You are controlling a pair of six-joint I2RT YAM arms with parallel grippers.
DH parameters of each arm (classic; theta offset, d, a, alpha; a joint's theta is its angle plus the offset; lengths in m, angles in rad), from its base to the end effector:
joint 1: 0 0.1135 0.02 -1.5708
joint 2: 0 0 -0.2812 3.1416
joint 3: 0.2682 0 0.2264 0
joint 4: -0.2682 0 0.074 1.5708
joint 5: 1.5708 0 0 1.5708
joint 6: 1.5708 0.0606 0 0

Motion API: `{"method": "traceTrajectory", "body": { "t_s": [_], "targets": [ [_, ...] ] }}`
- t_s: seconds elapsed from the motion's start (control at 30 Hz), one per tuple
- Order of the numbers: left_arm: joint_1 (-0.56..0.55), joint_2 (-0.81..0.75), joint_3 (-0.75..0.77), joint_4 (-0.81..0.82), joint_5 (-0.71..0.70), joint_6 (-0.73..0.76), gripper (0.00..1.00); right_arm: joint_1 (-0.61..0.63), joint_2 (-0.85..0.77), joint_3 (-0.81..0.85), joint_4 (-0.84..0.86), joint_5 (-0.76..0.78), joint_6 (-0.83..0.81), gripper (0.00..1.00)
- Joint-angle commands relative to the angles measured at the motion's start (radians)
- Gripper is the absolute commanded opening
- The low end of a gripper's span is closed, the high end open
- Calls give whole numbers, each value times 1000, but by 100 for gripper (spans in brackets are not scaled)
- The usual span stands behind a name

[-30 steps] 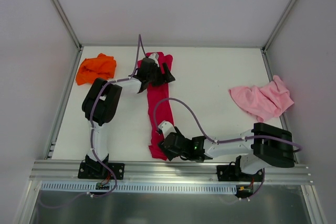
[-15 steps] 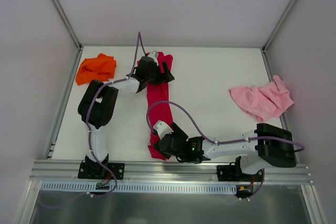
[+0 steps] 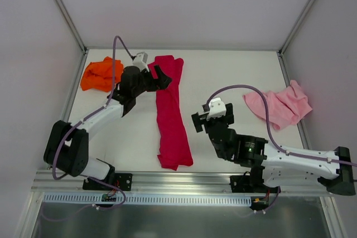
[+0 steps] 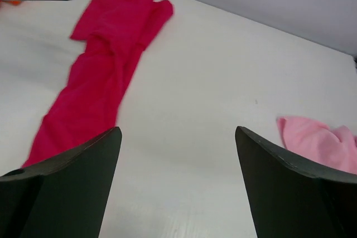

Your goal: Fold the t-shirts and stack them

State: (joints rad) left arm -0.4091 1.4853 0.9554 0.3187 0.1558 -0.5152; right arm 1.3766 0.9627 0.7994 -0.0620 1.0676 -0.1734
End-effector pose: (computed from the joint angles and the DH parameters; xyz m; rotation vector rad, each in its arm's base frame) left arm 0.3133 -0.1461 0.3070 0.0185 1.8514 -0.7951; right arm 0.0878 0.1714 0.3449 -0.5518 1.5858 -0.0552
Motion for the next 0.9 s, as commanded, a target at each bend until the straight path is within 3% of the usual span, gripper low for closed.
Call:
{"method": "traceTrajectory", "body": {
  "t_s": [0.0, 0.17, 0.4, 0.67, 0.87],
  "targets": [
    [-7, -117, -157, 88, -35, 0, 85, -100, -42, -86, 82, 82, 2, 89],
    [-30, -229, -365, 109, -47, -29, 85, -209, 1, -134, 119, 63, 40, 89],
    [-71, -264, -535, 181, -44, -57, 84, -232, 77, -115, 192, -40, 31, 90],
    [-91, -160, -566, 278, -57, -77, 84, -241, 183, -86, 199, -54, 25, 90],
    [-89, -60, -452, 264, -93, -45, 85, -243, 166, -118, 194, -57, 35, 90]
  ]
}}
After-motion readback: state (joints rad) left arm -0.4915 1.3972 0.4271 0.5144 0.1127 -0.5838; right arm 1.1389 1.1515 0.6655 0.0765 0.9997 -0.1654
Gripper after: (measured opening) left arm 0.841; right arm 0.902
